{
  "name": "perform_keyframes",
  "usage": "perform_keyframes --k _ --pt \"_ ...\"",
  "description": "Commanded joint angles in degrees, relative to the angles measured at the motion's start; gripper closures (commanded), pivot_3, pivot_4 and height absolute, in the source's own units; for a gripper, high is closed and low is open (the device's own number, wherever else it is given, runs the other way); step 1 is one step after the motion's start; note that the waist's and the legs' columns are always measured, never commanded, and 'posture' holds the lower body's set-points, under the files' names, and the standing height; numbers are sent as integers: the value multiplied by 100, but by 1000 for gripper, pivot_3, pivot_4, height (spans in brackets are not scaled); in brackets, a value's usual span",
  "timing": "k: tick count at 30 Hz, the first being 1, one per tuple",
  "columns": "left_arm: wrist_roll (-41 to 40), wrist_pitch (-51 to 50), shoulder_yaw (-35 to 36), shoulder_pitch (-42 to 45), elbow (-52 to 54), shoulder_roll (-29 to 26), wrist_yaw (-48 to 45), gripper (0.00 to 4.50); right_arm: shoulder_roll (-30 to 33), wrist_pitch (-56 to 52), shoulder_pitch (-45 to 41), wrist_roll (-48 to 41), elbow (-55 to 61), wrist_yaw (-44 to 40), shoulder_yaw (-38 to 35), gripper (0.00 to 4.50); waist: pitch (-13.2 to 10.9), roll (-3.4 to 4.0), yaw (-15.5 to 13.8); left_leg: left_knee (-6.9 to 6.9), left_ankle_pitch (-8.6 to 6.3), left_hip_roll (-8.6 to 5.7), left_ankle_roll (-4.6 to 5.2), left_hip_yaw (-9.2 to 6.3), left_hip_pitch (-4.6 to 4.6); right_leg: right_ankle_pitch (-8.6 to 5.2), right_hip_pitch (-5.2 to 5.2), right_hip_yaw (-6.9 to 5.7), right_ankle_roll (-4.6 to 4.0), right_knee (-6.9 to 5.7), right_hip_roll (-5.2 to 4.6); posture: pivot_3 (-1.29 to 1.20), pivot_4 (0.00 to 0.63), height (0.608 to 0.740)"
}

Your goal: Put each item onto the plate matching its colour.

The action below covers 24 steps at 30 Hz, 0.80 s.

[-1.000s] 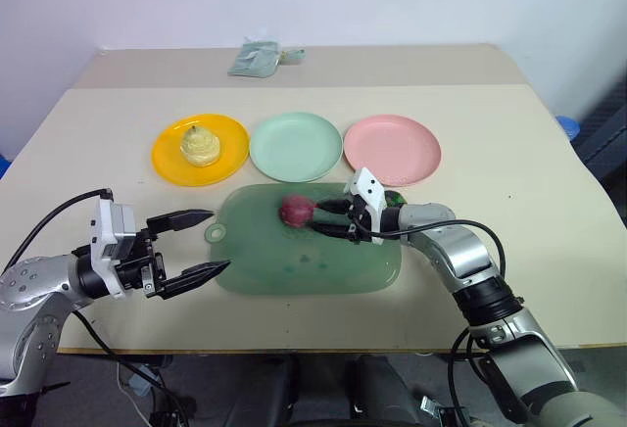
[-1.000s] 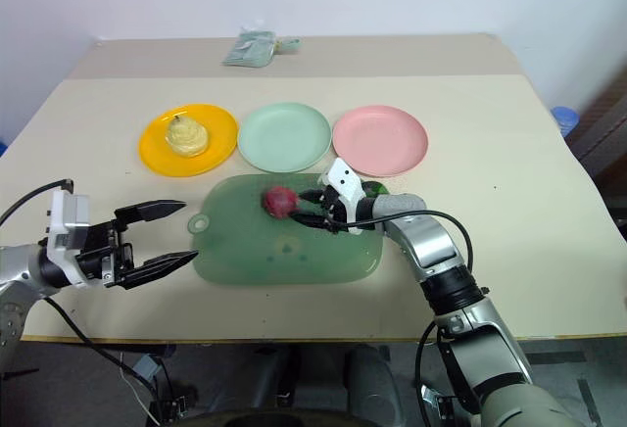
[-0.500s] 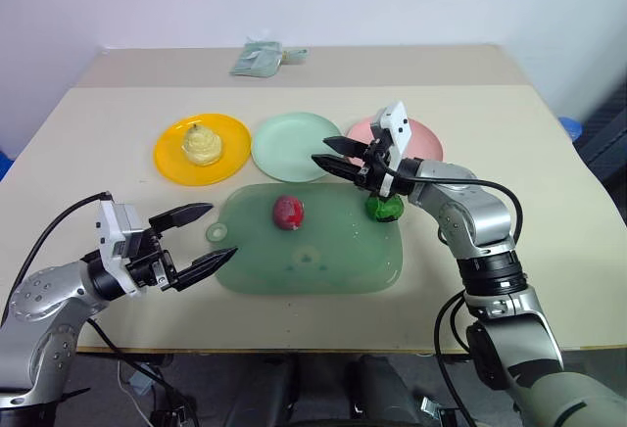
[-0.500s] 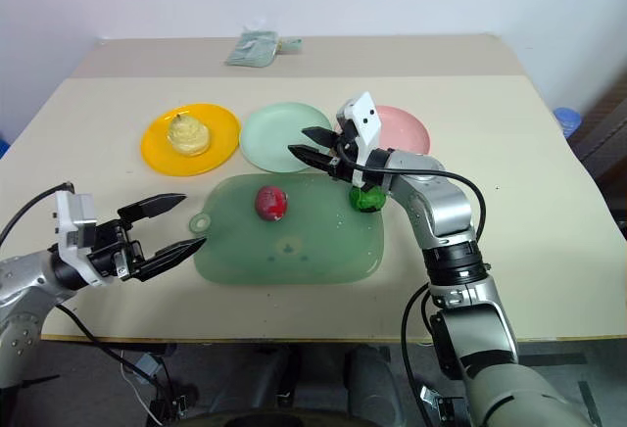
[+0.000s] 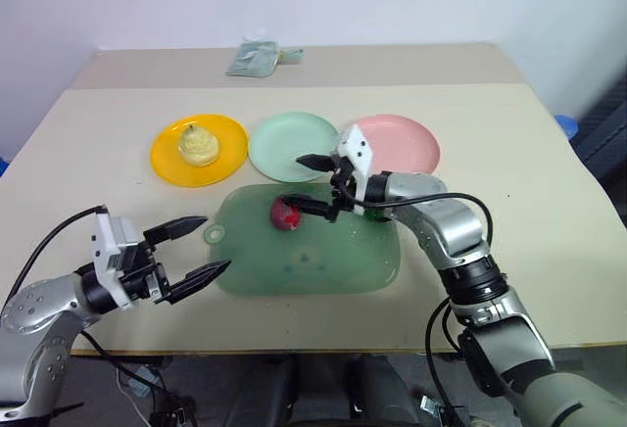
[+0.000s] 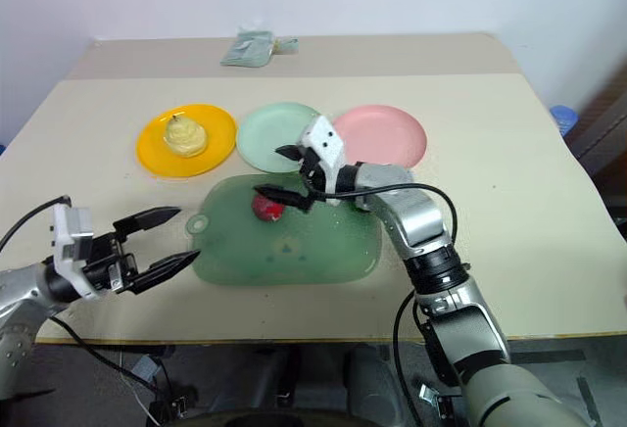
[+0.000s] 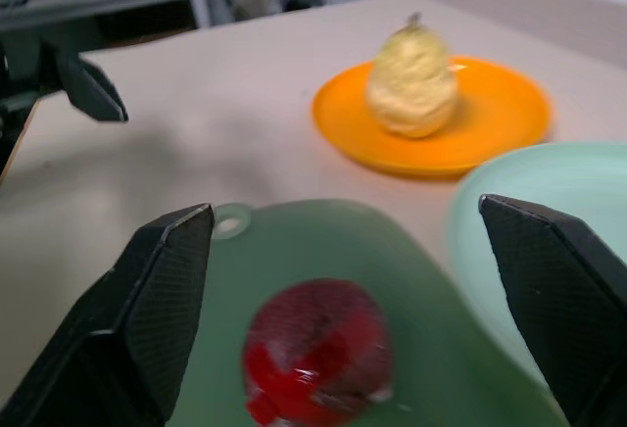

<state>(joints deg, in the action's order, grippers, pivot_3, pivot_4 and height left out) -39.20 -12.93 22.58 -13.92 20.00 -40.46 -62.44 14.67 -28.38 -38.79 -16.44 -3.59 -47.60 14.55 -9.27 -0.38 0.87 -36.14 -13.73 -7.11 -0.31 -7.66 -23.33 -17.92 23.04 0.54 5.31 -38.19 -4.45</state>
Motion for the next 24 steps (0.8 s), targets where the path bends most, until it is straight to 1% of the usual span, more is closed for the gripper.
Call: perform_keyframes --k 1,7,18,21,22,24 --pt "28 201 276 -133 -23 -57 -150 0 -177 106 -200 153 -99 33 161 31 0 -1 -10 0 0 0 0 0 0 0 1 0 0 0 0 0 150 740" --pt "56 281 368 -359 85 -2 -145 0 -389 258 -341 603 -568 -16 613 31 0 0 9 2 0 0 0 0 0 0 6 0 -1 -1 1 0 150 740" --pt "33 299 451 -685 401 83 30 0 -528 302 -349 948 -944 -81 786 31 0 0 10 3 -1 1 0 1 0 1 7 1 -1 -2 2 0 150 740" --pt "31 292 447 -698 439 90 73 0 -545 339 -379 998 -1002 -67 747 854 0 0 8 2 -1 0 0 1 0 1 7 1 -1 -2 2 0 150 740" --pt "31 288 440 -698 450 94 87 0 -533 340 -379 993 -974 -83 729 1273 0 0 9 2 -1 0 0 1 0 1 7 1 -1 -2 2 0 150 740" --pt "28 279 425 -691 465 100 113 0 -519 370 -365 972 -903 -80 670 1273 0 0 9 3 -1 0 0 1 0 1 8 0 -1 -2 2 0 150 740"
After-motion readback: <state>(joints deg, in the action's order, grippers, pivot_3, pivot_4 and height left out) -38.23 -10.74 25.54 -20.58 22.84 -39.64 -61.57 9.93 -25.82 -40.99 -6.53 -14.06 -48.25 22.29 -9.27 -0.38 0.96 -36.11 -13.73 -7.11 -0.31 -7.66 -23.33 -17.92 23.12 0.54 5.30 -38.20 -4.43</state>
